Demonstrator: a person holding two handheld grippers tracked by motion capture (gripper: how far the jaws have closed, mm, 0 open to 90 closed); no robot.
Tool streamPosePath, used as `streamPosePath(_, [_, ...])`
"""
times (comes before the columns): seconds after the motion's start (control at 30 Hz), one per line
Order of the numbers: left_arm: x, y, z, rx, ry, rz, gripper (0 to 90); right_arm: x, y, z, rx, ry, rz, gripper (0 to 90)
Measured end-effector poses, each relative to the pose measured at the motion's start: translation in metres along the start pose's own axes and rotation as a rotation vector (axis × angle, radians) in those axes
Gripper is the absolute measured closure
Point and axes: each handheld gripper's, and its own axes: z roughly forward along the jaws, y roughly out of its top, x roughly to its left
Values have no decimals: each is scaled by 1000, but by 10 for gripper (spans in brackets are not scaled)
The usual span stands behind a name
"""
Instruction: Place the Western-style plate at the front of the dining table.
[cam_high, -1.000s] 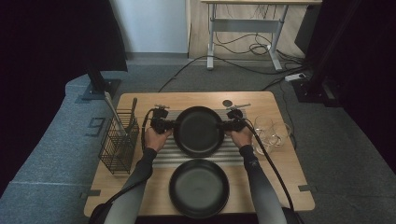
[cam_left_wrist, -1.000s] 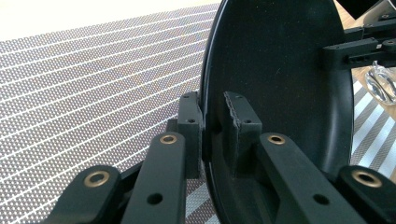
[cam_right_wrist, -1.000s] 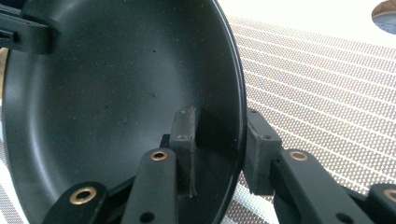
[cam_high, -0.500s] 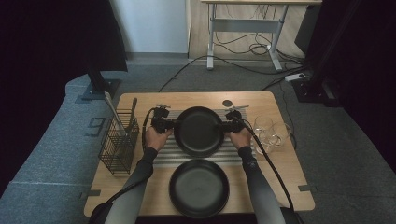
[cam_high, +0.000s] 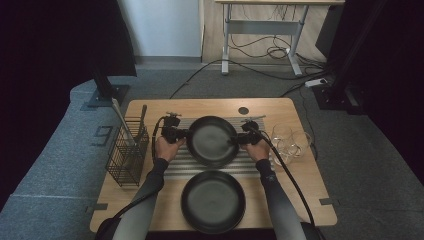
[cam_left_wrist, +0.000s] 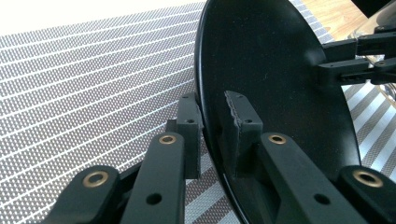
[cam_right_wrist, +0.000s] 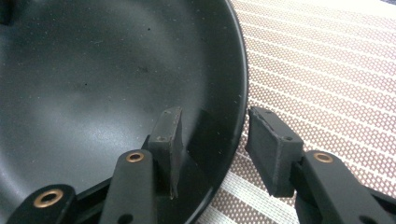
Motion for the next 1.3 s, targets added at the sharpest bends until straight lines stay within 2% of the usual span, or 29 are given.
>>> streamPosePath(0.2, [1, 1, 2, 5, 3, -6, 777, -4, -5, -6, -16, -3, 8, 531])
streamPosePath(0.33, [2, 1, 4, 11, 7, -15, 774, -1, -8, -11, -25, 2, 2, 532])
streamPosePath(0.57, [7, -1, 7, 26, 8, -40, 764, 2, -14, -20, -42, 9, -18, 590])
streamPosePath(0.73, [12, -4, 11, 34, 3, -68, 759, 4, -19, -18, -31, 6, -28, 605])
streamPosePath(0.9, [14, -4, 13, 39, 4, -74, 756, 6, -24, -13, -19, 12, -21, 659])
streamPosePath(1.3, [19, -8, 18, 50, 9, -99, 743, 8, -26, -13, -37, 9, -18, 654])
